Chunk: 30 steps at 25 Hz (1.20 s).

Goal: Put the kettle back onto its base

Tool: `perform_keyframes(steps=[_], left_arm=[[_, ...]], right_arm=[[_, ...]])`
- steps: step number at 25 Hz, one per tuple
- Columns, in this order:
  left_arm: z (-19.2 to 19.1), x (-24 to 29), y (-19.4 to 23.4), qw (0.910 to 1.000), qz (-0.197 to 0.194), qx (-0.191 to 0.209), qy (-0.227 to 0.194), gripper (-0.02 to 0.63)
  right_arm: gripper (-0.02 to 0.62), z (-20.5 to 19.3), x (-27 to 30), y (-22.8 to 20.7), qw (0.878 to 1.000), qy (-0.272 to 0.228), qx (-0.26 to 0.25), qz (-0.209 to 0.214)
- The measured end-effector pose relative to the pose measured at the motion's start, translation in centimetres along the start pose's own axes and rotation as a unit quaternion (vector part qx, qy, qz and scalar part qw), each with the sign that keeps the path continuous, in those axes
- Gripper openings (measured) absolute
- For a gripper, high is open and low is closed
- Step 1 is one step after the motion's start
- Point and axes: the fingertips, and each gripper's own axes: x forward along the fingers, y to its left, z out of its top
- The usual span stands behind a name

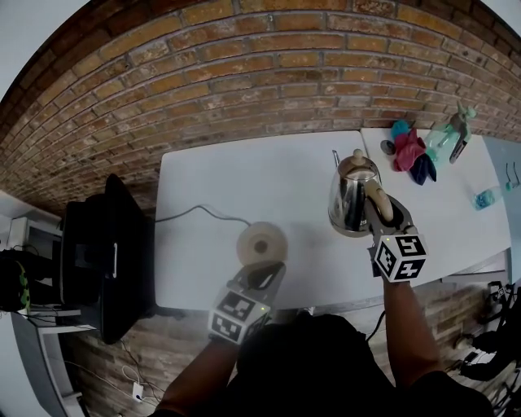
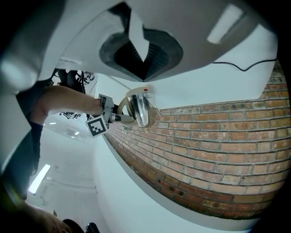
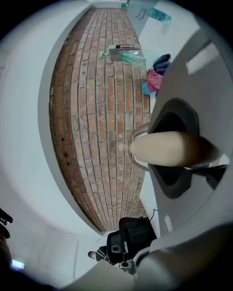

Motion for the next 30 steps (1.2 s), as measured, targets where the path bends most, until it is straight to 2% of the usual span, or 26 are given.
perform_keyframes(steps=[13,30], left_arm=[[-2.6,-7.0,0.5,0.9995,0.026,-0.014,-0.014,0.001],[-6.2,-15.0,1.6,0.997,0.064,-0.036,-0.023,0.001]], right_arm=[[0.15,1.2,-3.2,8.5,0.999,-0.014,-0.01,0.046],[0.143,0.0,-4.4,20.4,0.992,-0.01,-0.012,0.123]])
